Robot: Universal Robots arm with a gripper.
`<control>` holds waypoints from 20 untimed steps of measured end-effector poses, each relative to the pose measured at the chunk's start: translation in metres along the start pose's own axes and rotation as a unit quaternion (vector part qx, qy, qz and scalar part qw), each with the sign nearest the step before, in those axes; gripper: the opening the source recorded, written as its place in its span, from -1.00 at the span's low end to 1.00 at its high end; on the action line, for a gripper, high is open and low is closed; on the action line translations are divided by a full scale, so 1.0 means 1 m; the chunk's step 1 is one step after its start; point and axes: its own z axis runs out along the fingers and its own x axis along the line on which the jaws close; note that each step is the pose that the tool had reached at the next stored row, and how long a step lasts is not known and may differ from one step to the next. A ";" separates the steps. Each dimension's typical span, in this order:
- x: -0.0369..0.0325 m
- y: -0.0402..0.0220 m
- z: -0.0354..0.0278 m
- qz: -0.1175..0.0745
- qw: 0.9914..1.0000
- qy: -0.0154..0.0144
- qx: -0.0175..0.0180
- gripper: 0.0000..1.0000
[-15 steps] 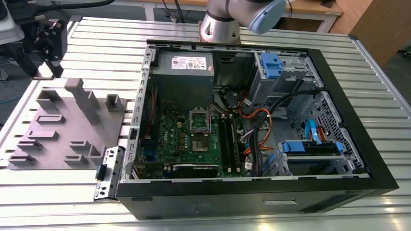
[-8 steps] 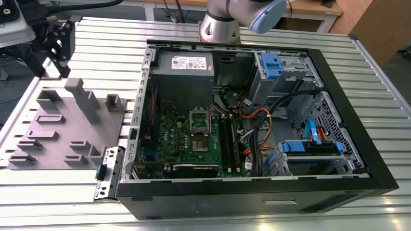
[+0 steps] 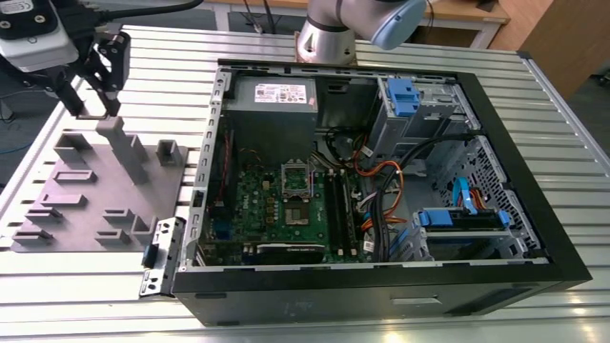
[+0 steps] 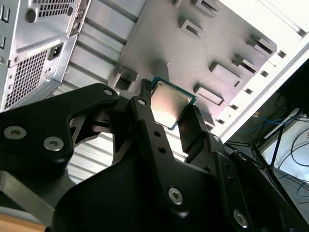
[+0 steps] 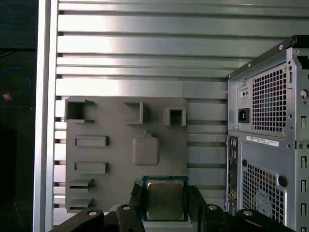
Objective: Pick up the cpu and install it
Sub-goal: 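Place the cpu into insertion slot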
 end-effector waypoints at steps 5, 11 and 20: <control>-0.0141 -0.0001 0.0001 0.000 1.000 0.000 0.000 -0.06; -0.0304 -0.0001 0.0003 0.000 1.000 0.000 0.000 -0.06; -0.0572 -0.0002 0.0005 0.000 1.000 0.000 0.000 -0.06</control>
